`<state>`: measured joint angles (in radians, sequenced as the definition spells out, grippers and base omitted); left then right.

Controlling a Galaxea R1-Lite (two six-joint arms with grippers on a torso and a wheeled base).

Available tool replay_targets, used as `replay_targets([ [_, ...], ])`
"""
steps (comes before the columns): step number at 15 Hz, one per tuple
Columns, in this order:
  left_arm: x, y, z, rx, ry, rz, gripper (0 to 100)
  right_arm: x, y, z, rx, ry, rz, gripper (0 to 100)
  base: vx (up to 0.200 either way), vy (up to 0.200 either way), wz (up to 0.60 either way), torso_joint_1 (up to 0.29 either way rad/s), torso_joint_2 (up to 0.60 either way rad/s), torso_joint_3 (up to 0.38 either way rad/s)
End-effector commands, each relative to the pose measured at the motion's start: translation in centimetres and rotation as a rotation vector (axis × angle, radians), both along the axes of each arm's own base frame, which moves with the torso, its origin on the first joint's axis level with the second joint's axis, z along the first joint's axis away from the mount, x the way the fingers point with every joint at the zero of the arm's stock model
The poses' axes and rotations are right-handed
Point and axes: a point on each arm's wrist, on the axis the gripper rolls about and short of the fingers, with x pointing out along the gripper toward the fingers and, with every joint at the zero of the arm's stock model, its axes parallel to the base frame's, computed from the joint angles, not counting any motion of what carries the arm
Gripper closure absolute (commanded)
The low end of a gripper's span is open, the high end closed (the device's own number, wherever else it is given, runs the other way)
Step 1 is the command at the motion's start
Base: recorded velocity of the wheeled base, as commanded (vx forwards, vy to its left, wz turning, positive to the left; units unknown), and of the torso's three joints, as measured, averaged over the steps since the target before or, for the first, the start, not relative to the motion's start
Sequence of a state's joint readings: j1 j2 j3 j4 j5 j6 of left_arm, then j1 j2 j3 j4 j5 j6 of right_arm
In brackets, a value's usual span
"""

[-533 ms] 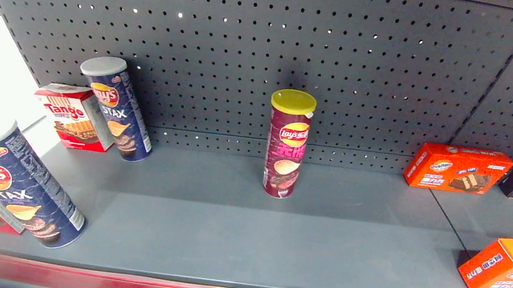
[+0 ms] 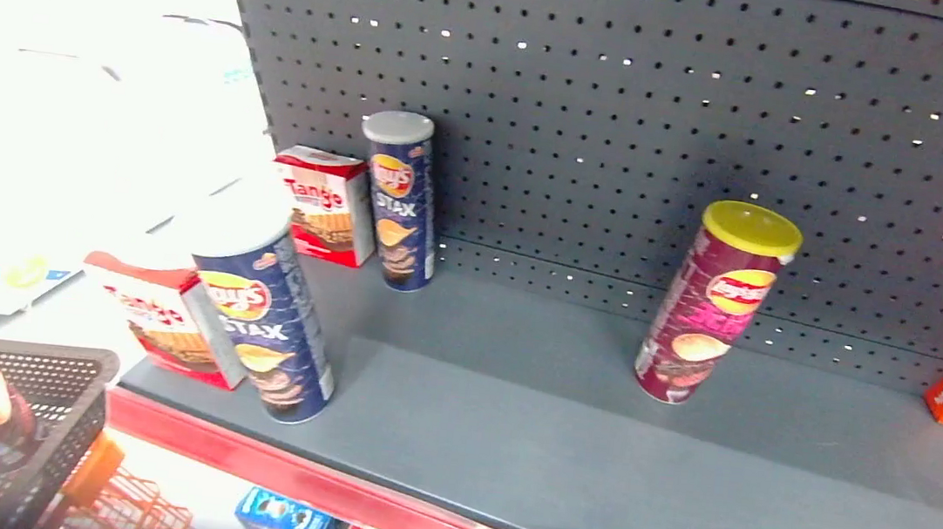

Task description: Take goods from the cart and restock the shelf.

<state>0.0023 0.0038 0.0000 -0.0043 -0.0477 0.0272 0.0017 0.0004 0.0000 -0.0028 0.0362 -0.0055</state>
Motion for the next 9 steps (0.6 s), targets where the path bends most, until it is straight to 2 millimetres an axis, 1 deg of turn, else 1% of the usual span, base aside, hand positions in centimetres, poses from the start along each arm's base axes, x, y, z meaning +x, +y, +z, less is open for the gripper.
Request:
replay_targets([
  [1, 0.01, 0.00, 0.01, 0.000, 0.000, 0.001, 0, 0.01, 0.00, 0.01, -0.001, 0.001, 0.000, 0, 0.000, 0.000, 0.60, 0.002, 0.00, -0.007],
  [5, 0.01, 0.00, 0.01, 0.000, 0.000, 0.001, 0, 0.01, 0.00, 0.01, -0.001, 0.001, 0.000, 0, 0.000, 0.000, 0.60, 0.005, 0.00, -0.002],
  [9, 0.01, 0.00, 0.01, 0.003, 0.000, -0.001, 0, 0.01, 0.00, 0.01, 0.002, 0.001, -0.001, 0, 0.000, 0.000, 0.00, 0.000, 0.00, 0.000],
])
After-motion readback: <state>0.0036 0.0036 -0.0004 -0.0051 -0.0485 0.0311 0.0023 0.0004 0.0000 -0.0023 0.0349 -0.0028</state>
